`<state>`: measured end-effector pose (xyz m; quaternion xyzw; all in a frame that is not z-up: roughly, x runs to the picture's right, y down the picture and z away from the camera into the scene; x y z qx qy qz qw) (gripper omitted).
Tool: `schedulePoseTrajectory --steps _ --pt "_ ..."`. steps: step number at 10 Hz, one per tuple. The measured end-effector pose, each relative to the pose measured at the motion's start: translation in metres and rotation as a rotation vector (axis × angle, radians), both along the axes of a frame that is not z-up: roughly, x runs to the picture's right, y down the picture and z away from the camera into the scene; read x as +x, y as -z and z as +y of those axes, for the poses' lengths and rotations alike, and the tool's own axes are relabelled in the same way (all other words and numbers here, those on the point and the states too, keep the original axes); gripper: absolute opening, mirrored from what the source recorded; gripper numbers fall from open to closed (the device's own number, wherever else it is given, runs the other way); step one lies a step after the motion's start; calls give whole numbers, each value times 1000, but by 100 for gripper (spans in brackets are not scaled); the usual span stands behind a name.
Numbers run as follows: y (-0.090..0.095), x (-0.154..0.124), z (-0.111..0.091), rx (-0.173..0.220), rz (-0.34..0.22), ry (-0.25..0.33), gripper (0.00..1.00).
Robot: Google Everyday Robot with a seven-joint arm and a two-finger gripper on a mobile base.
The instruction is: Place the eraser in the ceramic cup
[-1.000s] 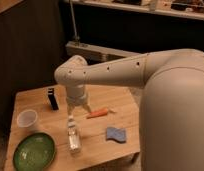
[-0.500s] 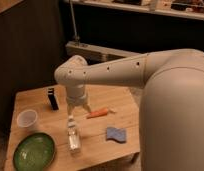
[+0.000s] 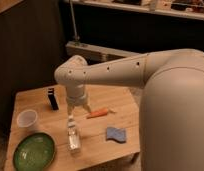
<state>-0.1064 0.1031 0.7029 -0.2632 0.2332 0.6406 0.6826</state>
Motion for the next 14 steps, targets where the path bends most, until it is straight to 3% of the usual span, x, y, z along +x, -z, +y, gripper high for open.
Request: schedulePoseTrajectory --steps 13,14 --pt "0 1 0 2 -1 0 65" --pt "-3 -2 -3 31 -27 -49 65"
